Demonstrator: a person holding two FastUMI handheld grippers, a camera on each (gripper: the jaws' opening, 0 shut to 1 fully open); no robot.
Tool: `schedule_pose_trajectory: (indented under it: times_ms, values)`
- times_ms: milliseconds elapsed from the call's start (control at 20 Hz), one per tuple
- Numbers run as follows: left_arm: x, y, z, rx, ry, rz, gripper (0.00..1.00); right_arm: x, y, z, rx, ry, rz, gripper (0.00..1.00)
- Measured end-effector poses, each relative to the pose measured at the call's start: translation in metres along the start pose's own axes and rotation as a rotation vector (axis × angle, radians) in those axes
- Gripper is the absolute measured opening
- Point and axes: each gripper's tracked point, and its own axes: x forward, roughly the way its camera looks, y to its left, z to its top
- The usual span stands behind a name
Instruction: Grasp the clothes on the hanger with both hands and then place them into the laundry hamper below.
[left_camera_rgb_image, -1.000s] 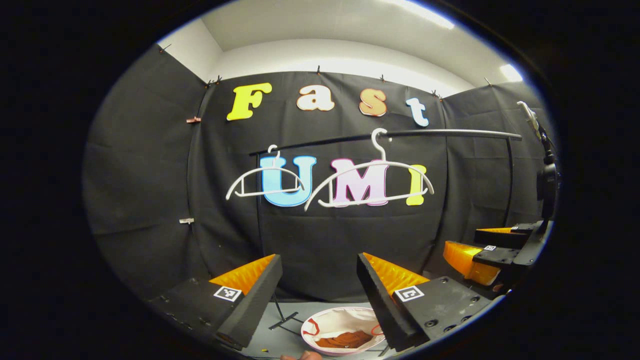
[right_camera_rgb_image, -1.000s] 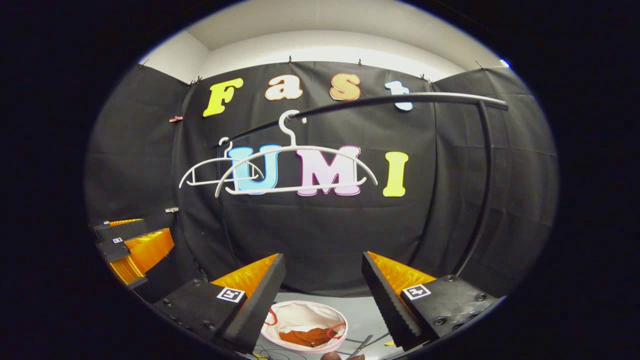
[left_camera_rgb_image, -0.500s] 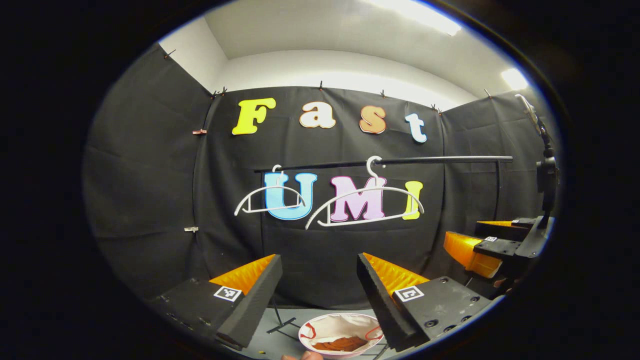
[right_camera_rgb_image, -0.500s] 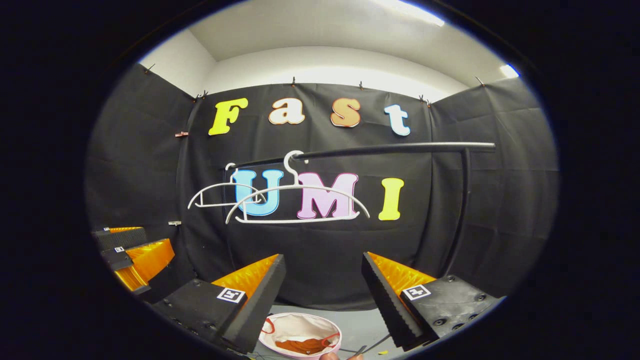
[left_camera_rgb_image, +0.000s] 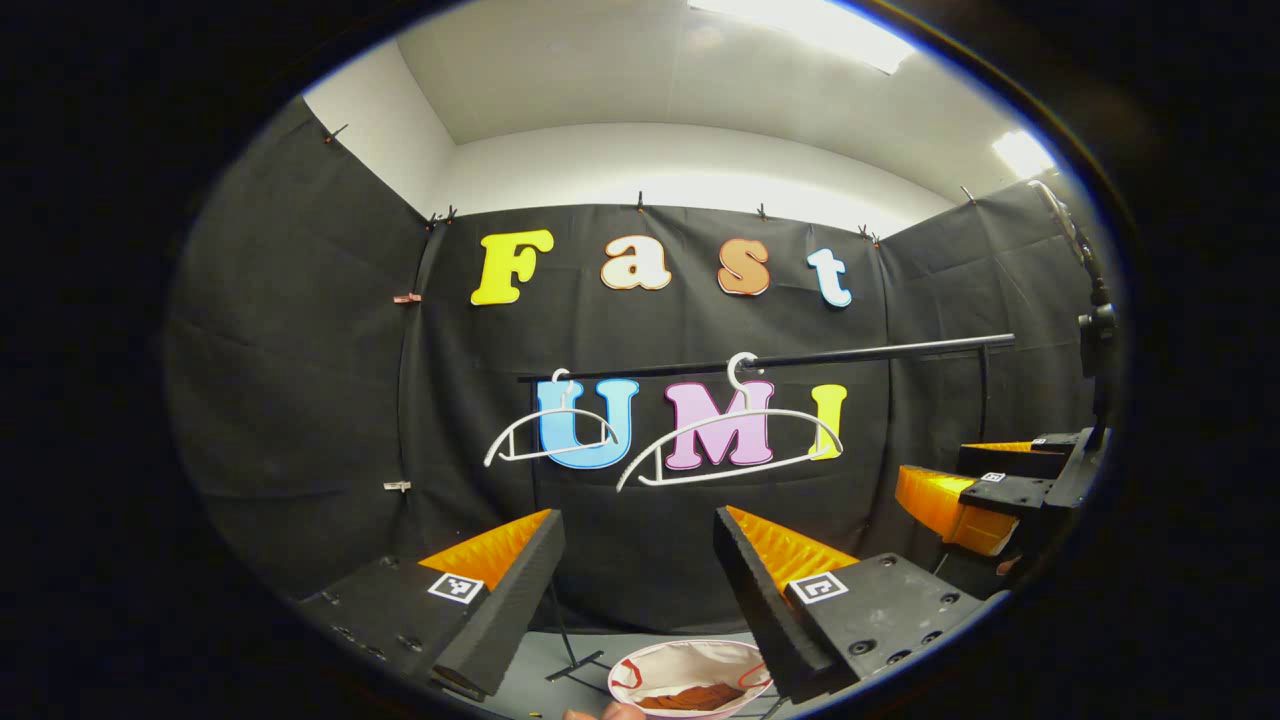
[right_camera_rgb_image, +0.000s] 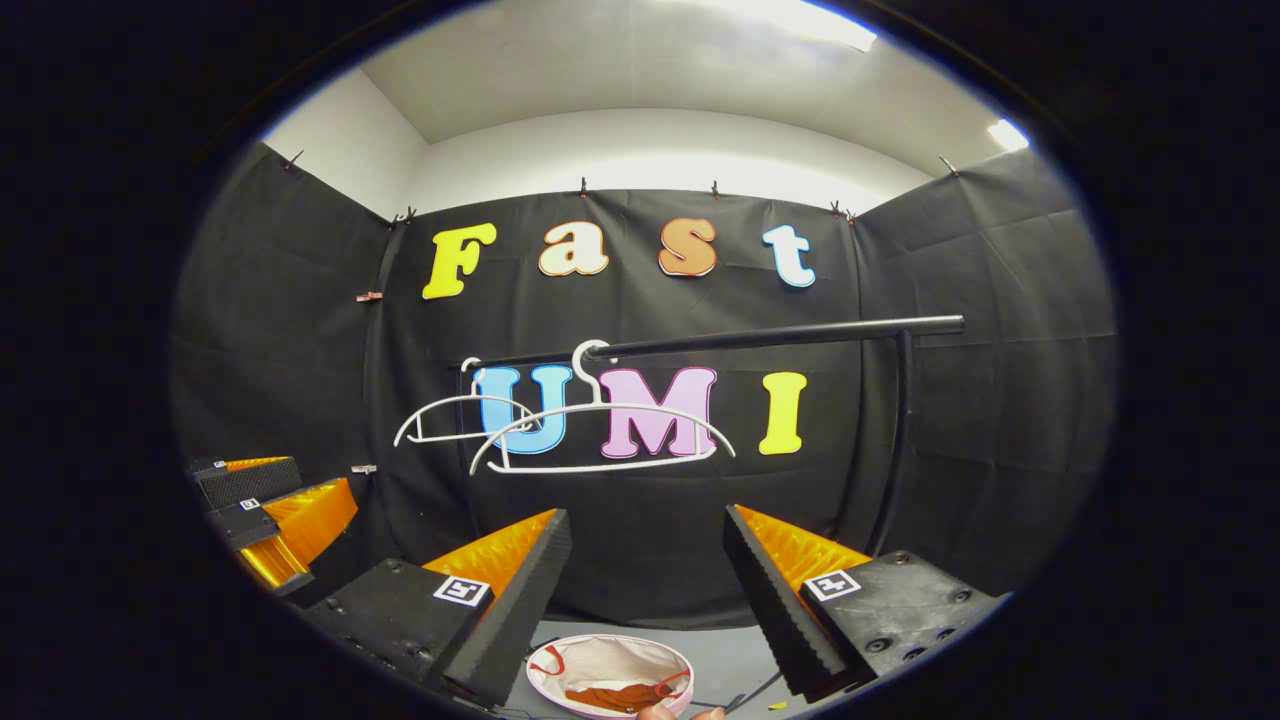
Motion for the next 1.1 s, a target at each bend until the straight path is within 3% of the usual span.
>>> schedule_pose_trajectory:
  times_ms: [150,350,400,450,1100]
  values:
    - [-0.005,-0.001,0.005,0.004,-0.005,-0.003,0.92,-0.005,-0.002,0.003,-0.010,-0.008,-0.011,0.98]
    - [-0.007,0.001,0.008,-0.002,-0.004,0.001,0.95,-0.012,0.000,0.008,-0.003,-0.020,-0.008,0.98]
    - [-0.007,0.000,0.009,-0.003,-0.005,-0.001,0.95,-0.013,0.000,0.008,-0.004,-0.022,-0.008,0.94]
    - [-0.007,0.000,0.010,-0.001,-0.005,-0.002,0.92,-0.013,-0.002,0.008,-0.007,-0.023,-0.011,0.98]
    - [-0.005,-0.009,0.006,0.002,0.008,-0.031,0.92,-0.011,0.000,0.010,-0.025,-0.033,-0.003,0.98]
